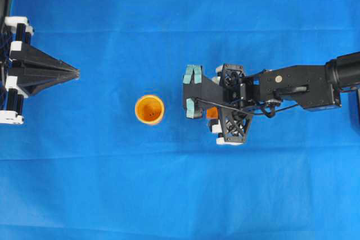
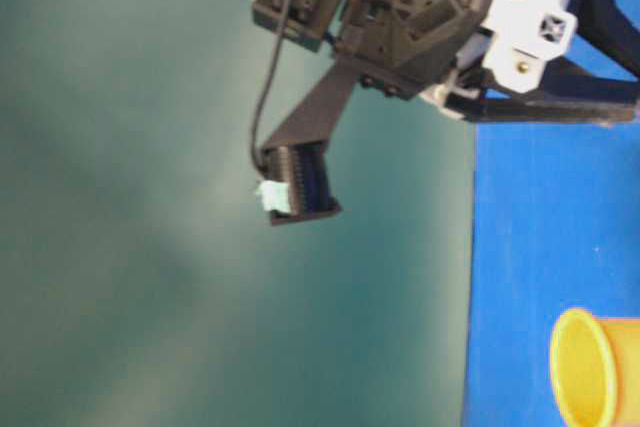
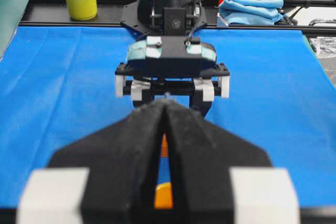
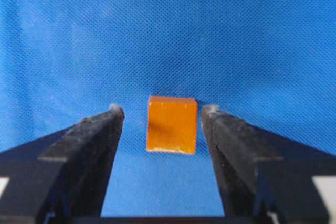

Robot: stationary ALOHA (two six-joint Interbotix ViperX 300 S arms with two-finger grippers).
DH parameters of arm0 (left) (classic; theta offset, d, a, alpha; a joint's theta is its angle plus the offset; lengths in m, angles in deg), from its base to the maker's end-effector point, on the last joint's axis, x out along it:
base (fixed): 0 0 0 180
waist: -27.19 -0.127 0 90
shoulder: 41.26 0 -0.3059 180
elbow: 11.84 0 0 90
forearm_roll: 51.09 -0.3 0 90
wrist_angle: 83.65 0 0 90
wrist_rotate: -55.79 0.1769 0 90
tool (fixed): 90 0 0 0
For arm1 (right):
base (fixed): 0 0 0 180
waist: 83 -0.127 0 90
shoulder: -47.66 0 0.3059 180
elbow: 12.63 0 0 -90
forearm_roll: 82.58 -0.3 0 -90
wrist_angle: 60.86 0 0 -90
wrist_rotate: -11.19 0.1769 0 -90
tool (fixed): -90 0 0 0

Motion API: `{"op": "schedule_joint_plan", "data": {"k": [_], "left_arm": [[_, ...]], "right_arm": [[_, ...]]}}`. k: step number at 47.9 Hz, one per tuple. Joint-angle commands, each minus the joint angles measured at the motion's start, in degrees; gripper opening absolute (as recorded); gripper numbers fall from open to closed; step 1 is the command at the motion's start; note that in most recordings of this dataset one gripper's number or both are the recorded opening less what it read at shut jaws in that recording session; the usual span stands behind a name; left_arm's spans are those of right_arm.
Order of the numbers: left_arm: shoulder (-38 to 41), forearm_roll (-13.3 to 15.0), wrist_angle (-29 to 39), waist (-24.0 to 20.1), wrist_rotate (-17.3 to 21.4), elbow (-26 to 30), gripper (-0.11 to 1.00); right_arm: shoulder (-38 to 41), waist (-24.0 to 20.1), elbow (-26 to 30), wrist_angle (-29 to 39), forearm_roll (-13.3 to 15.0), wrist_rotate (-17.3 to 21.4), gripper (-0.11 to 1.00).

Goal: Move the block forward with right arm.
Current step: 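Lower the right gripper around the orange cube and close it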

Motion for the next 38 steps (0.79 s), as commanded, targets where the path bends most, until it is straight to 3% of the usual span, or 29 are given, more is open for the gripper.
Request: {"op": "schedule_joint_plan", "data": {"k": [1,28,38], "left_arm": [[0.2,-0.2,-0.3,-0.1,0.0,1.8,0.00],[0.1,-0.2,0.1,-0.1,0.0,1.8,0.00],[0.1,-0.2,0.1,-0.1,0.0,1.8,0.00]], "right_arm": [[-0.5,-0.1,0.6,-1.1,-0.2,0.0,0.65],[0.9,-0.2,-1.3,-3.3,-0.2,0.0,0.63],[0.9,-0.2,-1.2,-3.2,-0.2,0.0,0.54]]}}
